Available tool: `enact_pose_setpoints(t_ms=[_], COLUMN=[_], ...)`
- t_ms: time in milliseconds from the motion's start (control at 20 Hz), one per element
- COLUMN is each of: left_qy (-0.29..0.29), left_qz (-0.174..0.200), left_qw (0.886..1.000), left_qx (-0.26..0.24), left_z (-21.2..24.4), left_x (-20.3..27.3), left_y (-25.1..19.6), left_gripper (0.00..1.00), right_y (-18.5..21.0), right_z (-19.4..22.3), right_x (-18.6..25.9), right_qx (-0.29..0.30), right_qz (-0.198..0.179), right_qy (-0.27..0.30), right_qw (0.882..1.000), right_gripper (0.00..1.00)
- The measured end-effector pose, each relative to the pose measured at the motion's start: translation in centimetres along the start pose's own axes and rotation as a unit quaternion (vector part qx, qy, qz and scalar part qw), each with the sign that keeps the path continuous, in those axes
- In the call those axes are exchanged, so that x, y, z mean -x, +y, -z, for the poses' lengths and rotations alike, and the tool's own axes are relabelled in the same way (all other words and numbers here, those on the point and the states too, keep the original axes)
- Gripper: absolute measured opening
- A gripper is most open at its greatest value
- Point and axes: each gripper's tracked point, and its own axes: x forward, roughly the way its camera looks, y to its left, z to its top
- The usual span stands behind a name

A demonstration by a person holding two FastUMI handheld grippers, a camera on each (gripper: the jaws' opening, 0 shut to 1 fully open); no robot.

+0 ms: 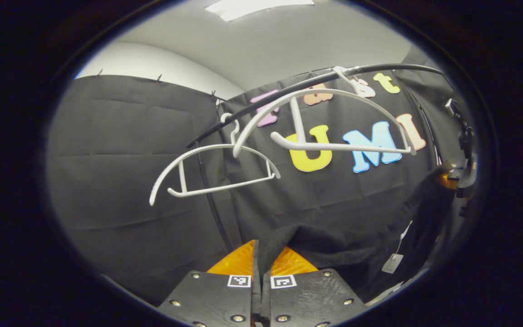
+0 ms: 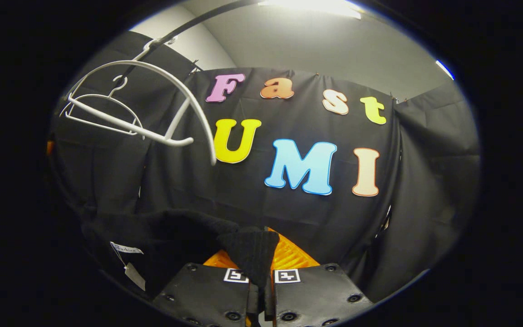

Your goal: Grasp the clothes on the hanger with both hands and then place them into the laundry hamper below.

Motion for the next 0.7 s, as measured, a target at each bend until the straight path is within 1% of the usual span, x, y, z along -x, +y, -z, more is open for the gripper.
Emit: enact_pose_setpoints(t_ms=[200,450,700], left_qy=[0.010,0.017,0.023], left_qz=[0.023,0.060,0.094], left_qw=[1.000,0.998,0.995], left_qx=[0.008,0.020,0.033], left_z=[0.9,1.8,2.1], left_x=[0.4,1.1,1.1], left_y=[-2.1,-4.6,-7.4], left_gripper=[0.00,0.00,0.00], right_y=[2.6,7.1,11.3], right_z=[0.8,1.2,1.4], right_x=[2.3,5.5,7.6], right_qx=[0.003,0.005,-0.011], right_qz=[-0.025,-0.068,-0.108], right_qy=[0.008,0.019,0.030], right_qw=[1.000,0.997,0.994], right_gripper=[0.07,0.07,0.07])
